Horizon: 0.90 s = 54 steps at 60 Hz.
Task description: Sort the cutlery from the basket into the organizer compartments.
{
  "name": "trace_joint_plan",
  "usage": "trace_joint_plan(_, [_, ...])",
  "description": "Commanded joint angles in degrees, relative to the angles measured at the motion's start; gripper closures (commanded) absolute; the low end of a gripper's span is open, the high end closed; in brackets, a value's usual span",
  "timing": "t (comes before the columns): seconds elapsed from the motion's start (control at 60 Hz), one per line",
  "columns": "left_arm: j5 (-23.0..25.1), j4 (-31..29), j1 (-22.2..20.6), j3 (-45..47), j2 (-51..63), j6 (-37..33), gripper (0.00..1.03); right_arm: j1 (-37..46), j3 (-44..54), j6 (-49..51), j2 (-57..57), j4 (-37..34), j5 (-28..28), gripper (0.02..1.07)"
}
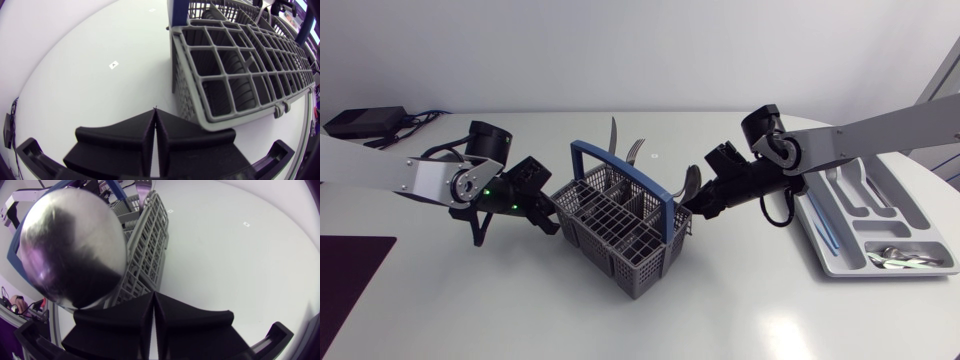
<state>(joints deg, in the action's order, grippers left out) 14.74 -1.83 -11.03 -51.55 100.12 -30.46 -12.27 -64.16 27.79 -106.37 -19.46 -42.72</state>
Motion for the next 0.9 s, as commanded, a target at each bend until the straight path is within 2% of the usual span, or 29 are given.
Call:
trace_joint_plan(0.0, [0.81,0.24,-0.84,-2.68,2.01,0.93,1.0,0.76,-0.97,-0.72,-1.56,-2.77,-2.37,1.0])
trace_joint_plan(0.35, [0.73,-0.46,-2.95,-11.73,7.81,3.21,1.0,-3.46,6.24,0.51,7.93,-6.29,-2.54,1.0])
trace_joint_plan(0.65, [-0.24,-4.68,-5.76,-22.63,15.28,3.74,1.0,-7.77,11.34,-0.72,13.03,-6.64,-0.87,1.0])
trace_joint_plan(0.767, [-0.33,-5.65,-4.71,-22.72,14.76,3.21,1.0,-6.36,13.1,-1.16,15.49,-5.94,0.36,1.0])
trace_joint_plan(0.883, [-0.24,-6.09,-1.81,-19.99,10.54,2.77,1.0,-2.14,14.24,0.16,18.56,-6.38,0.44,1.0])
